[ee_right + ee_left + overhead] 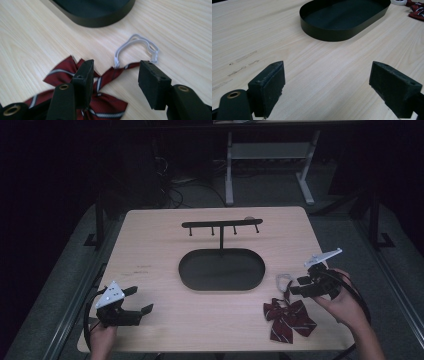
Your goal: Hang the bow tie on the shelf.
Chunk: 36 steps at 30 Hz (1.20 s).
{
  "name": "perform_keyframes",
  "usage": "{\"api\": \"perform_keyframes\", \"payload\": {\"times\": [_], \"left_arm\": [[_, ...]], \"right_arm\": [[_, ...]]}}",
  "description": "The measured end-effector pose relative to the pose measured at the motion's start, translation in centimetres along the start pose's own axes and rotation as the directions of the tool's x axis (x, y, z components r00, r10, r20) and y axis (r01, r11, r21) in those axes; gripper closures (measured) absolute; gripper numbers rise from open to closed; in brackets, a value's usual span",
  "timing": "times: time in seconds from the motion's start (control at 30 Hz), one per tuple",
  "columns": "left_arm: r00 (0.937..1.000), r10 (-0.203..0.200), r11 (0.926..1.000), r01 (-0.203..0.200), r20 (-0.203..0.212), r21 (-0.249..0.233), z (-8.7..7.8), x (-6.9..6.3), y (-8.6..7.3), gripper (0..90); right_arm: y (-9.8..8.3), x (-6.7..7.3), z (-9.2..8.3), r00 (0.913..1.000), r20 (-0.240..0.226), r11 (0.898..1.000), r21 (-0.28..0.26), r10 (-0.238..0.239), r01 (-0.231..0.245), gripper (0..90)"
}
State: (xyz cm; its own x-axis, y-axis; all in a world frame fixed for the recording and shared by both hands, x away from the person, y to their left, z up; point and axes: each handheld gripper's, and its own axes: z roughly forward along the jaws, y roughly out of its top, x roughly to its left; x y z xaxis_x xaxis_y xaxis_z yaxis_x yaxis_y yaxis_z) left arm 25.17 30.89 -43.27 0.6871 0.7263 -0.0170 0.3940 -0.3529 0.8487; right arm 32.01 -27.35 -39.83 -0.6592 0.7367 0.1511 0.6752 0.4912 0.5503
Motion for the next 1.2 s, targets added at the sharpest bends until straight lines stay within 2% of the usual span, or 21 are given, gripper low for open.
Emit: {"api": "perform_keyframes", "payload": {"times": [0.23, 0.6, 0.67, 0.97, 1.13, 1.2], "left_arm": [[1.0000, 0.002, 1.0000, -0.002, 0.000, -0.003, -0.1, 0.0, 0.0, 13.0], [1.0000, -0.002, 1.0000, 0.002, 0.002, -0.005, -0.1, 0.0, -0.1, 13.0], [1.0000, 0.000, 1.0000, 0.000, 0.003, -0.005, -0.1, 0.1, -0.1, 13.0], [1.0000, -0.002, 1.0000, 0.002, 0.006, -0.001, 0.0, 0.0, -0.1, 13.0], [0.9999, -0.003, 1.0000, 0.003, 0.010, -0.001, 0.0, 0.0, 0.0, 13.0], [0.9999, 0.006, 1.0000, -0.006, 0.013, 0.006, 0.1, -0.1, 0.0, 13.0]], "right_arm": [[1.5, -1.2, 0.6, 0.9997, -0.010, 0.999, 0.024, 0.025, -0.024, 46.7], [3.6, -2.7, 2.0, 0.9992, 0.022, 0.995, 0.094, 0.033, -0.034, 47.6], [3.8, -3.0, 2.3, 0.9992, 0.008, 0.995, 0.092, 0.040, -0.040, 47.6], [4.5, -4.3, 4.0, 0.9970, 0.059, 0.987, 0.147, 0.049, -0.057, 51.7], [4.5, -4.8, 4.6, 0.9965, 0.060, 0.986, 0.155, 0.057, -0.066, 54.3], [4.4, -5.0, 5.0, 0.9955, 0.069, 0.982, 0.173, 0.064, -0.076, 57.2]]}}
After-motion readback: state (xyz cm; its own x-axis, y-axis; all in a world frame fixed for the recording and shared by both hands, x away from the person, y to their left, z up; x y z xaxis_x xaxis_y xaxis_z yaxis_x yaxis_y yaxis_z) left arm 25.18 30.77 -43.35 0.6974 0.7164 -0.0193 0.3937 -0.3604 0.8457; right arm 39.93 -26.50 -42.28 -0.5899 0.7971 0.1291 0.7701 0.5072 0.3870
